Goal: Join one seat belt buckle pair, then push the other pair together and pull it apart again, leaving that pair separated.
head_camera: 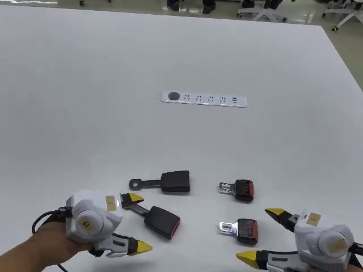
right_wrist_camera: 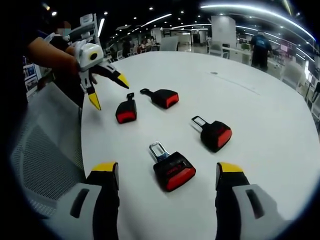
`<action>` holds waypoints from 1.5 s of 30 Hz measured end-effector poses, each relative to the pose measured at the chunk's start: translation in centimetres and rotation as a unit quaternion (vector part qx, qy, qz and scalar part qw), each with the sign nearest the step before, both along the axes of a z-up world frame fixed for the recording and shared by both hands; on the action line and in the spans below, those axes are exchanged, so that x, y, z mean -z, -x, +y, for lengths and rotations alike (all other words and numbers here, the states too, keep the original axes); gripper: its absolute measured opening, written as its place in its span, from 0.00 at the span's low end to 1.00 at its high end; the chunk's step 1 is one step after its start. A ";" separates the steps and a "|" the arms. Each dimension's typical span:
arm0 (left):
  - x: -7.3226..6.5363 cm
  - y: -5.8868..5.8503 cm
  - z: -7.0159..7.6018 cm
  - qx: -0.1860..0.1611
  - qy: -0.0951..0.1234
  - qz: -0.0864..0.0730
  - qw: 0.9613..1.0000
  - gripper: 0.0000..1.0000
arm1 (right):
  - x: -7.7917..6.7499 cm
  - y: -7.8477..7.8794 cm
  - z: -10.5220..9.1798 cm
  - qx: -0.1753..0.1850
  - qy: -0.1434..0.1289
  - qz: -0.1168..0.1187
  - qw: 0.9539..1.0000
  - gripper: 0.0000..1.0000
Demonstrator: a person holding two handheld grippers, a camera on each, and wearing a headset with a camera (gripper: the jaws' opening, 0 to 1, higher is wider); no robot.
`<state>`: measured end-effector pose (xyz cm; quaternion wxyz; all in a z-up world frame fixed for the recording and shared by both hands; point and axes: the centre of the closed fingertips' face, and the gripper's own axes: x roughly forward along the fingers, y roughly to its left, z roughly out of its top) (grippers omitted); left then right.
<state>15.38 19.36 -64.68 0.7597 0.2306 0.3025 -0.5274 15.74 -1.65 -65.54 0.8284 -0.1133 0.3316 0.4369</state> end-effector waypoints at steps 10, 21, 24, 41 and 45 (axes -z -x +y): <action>1.8 -1.4 -0.9 0.058 -0.019 0.010 0.998 0.61 | 0.7 -0.4 0.4 -0.027 0.004 0.024 0.999 0.78; 4.1 -1.3 -1.6 0.133 -0.058 0.019 0.989 0.56 | 1.9 -0.8 0.4 -0.070 0.016 0.046 0.996 0.74; 4.5 -1.4 -1.8 0.142 -0.061 0.020 0.988 0.54 | 2.6 -0.5 0.4 -0.096 0.030 0.051 0.994 0.71; 4.2 -1.9 -2.2 0.085 -0.033 0.039 0.995 0.41 | 3.4 -0.7 -0.1 -0.169 0.078 0.049 0.981 0.43; 4.0 -2.1 -2.1 0.058 -0.024 0.036 0.997 0.36 | 3.6 -0.7 -0.2 -0.184 0.092 0.045 0.978 0.37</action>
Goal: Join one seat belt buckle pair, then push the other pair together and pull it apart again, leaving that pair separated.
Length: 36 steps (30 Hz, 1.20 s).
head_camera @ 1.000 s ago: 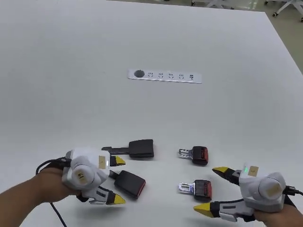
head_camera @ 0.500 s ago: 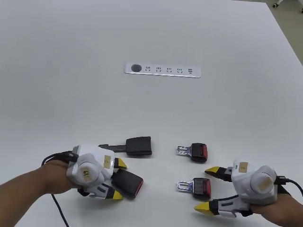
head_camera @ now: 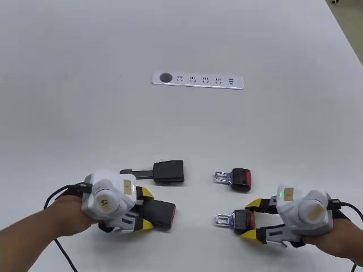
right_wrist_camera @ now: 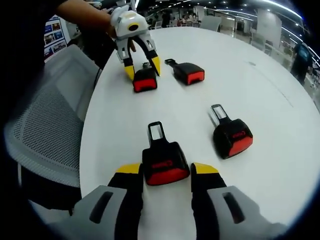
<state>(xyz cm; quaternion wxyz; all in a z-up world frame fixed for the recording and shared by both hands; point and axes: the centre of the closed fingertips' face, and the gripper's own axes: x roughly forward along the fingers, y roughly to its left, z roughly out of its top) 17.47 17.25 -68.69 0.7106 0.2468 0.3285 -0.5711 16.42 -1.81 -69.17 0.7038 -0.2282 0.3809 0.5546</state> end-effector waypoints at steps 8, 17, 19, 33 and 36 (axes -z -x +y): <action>-0.1 0.2 0.1 -0.019 -0.002 0.001 1.000 0.34 | -0.1 -0.1 -0.1 -0.011 0.024 0.004 1.000 0.35; 0.2 0.3 0.1 0.004 -0.030 0.006 1.000 0.34 | 0.0 -0.1 -0.1 -0.003 0.042 0.018 0.999 0.35; 0.2 0.3 0.1 0.009 -0.034 0.006 0.999 0.34 | 0.0 -0.1 -0.1 -0.007 0.047 0.018 0.999 0.35; 0.3 0.1 -0.1 0.004 -0.042 0.014 0.999 0.34 | -0.1 -0.3 1.6 -0.014 0.044 0.013 0.999 0.35; 0.3 0.0 -0.2 0.004 -0.045 0.015 0.999 0.34 | -0.1 -0.3 2.3 -0.015 0.042 0.009 0.999 0.35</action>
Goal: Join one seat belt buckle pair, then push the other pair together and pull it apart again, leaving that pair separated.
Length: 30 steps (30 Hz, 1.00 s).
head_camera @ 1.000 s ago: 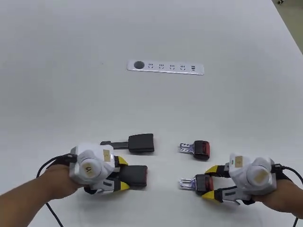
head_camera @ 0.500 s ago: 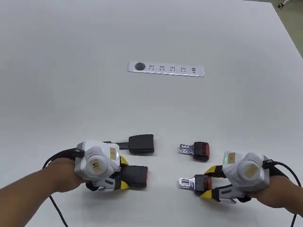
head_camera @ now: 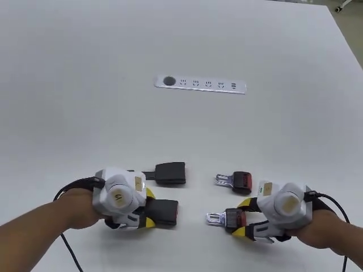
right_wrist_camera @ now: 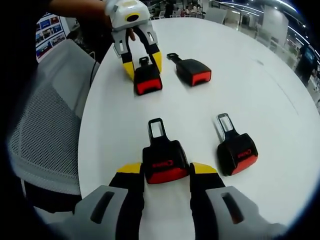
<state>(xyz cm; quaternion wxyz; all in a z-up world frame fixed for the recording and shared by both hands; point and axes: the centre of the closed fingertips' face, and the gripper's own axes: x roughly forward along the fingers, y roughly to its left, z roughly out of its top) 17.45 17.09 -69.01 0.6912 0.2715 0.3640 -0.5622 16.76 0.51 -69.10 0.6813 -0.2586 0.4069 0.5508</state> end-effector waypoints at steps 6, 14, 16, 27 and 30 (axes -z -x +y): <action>0.0 0.0 -0.1 -0.004 -0.005 0.004 1.000 0.34 | 0.1 -0.2 1.3 0.001 -0.006 -0.003 1.000 0.35; -0.2 0.0 -0.3 -0.005 -0.013 0.006 1.000 0.34 | 0.1 -0.5 3.1 -0.003 -0.020 -0.005 1.000 0.35; -0.2 0.0 -0.2 -0.006 -0.014 0.006 1.000 0.34 | 0.0 -0.4 3.8 -0.006 -0.024 -0.006 1.000 0.35; 0.0 -0.1 -0.3 -0.008 -0.020 0.007 1.000 0.34 | 0.2 -0.8 6.7 -0.019 -0.035 -0.005 0.999 0.35; 0.0 0.0 -0.5 -0.006 -0.028 0.008 1.000 0.34 | 0.0 -0.5 7.4 -0.015 -0.049 -0.001 0.999 0.35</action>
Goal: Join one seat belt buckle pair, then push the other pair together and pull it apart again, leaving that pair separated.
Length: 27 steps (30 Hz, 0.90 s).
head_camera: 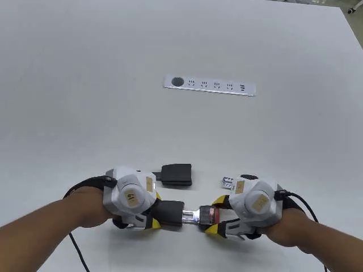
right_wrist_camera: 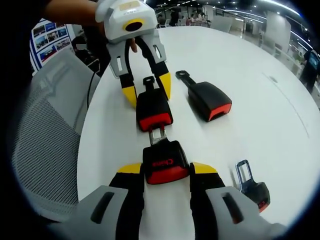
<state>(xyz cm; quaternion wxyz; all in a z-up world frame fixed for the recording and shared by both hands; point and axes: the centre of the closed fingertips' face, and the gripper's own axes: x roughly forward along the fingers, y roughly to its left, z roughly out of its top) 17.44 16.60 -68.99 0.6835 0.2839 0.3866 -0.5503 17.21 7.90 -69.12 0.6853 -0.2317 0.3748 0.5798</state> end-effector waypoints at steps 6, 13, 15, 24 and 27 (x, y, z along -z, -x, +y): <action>-0.4 0.2 0.0 0.002 0.010 -0.003 1.000 0.34 | 0.0 0.1 0.5 -0.013 0.007 -0.010 1.000 0.35; -0.1 0.0 0.2 0.006 0.003 -0.003 1.000 0.33 | 0.1 -0.2 0.7 -0.005 -0.003 -0.014 1.000 0.34; -0.1 0.0 0.3 0.008 0.002 -0.003 1.000 0.33 | 0.1 -0.1 1.0 -0.005 -0.003 -0.015 1.000 0.34; -0.1 -0.1 0.4 0.010 -0.006 -0.002 1.000 0.33 | 0.0 -0.3 2.1 -0.003 -0.009 -0.018 1.000 0.34; 0.0 -0.1 0.5 0.011 -0.005 -0.001 1.000 0.33 | 0.1 -0.5 2.2 -0.004 -0.008 -0.018 1.000 0.34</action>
